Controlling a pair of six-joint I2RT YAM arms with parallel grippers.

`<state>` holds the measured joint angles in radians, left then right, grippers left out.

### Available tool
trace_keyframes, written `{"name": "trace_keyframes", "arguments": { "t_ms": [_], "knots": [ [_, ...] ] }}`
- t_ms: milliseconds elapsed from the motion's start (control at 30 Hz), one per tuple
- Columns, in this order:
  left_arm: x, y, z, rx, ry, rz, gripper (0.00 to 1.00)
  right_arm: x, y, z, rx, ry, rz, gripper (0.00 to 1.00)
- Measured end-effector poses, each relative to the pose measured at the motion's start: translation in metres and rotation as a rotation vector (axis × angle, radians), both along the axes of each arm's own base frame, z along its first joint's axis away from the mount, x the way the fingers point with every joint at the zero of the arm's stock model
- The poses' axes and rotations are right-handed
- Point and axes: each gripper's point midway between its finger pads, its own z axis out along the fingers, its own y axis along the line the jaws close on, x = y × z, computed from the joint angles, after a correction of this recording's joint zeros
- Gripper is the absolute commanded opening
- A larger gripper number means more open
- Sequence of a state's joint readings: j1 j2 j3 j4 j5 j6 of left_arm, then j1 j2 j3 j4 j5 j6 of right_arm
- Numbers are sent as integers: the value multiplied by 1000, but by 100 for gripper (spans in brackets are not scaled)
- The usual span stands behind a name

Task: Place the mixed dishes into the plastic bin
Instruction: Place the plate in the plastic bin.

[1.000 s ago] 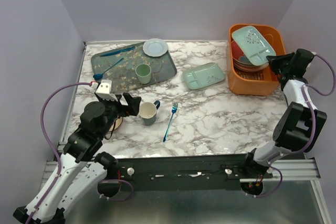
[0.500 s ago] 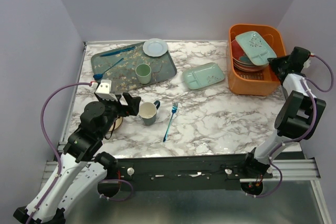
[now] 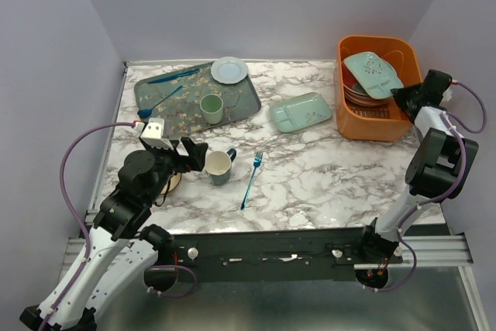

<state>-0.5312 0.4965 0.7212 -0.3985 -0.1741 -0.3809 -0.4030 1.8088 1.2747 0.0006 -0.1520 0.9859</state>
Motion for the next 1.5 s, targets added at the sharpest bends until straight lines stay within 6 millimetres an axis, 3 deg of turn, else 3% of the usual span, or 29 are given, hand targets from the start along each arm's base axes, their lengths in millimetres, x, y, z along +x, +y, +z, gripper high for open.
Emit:
{"name": "trace_keyframes", "arguments": {
  "t_ms": [300,433,600,933,1133,1500],
  "knots": [
    [0,0,0,0,0,1,99,1,1,-15,-2,29,10,18],
    [0,0,0,0,0,2,99,1,1,-15,-2,30,11,33],
    [0,0,0,-1,0,2,99,9,-1,-1,-10,-8,8,45],
    [1,1,-2,2,4,6,99,16,-1,11,-31,-55,22,81],
    [0,2,-3,1,3,7,99,14,1,27,-65,-81,37,87],
    [-1,1,-1,-5,-5,-2,99,4,0,57,-153,-112,51,88]
  ]
}}
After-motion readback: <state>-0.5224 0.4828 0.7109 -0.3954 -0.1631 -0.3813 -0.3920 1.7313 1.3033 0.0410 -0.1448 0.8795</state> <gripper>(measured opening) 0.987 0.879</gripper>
